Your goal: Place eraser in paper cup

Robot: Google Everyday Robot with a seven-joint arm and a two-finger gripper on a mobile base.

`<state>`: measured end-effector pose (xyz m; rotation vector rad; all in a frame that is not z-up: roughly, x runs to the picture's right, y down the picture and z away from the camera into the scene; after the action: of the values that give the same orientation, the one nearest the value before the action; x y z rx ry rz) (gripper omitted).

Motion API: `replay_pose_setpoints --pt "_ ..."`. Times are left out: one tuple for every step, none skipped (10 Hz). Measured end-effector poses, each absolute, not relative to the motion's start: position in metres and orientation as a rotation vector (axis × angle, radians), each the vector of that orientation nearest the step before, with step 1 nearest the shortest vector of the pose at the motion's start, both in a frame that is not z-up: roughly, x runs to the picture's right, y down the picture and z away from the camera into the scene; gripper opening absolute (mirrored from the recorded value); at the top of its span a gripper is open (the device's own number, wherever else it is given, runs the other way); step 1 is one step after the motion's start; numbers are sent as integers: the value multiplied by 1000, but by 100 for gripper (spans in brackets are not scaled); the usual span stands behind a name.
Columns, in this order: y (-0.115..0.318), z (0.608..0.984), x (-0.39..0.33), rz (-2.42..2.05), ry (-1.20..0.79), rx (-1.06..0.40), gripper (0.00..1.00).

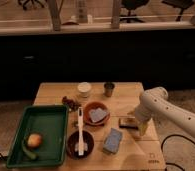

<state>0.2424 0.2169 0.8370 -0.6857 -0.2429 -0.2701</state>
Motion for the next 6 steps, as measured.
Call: replay_pose_setpoints --pt "220 840 244 -261 -241 -694 56" --pt "221 843 245 -254 -242 -699 45" --pt "223 845 243 -253 -244 -709 34" --pt "224 847 242 -251 -245 -715 26" --pt "224 848 242 -249 -245 -719 17" --pt "223 849 240 -249 -244 -725 6"
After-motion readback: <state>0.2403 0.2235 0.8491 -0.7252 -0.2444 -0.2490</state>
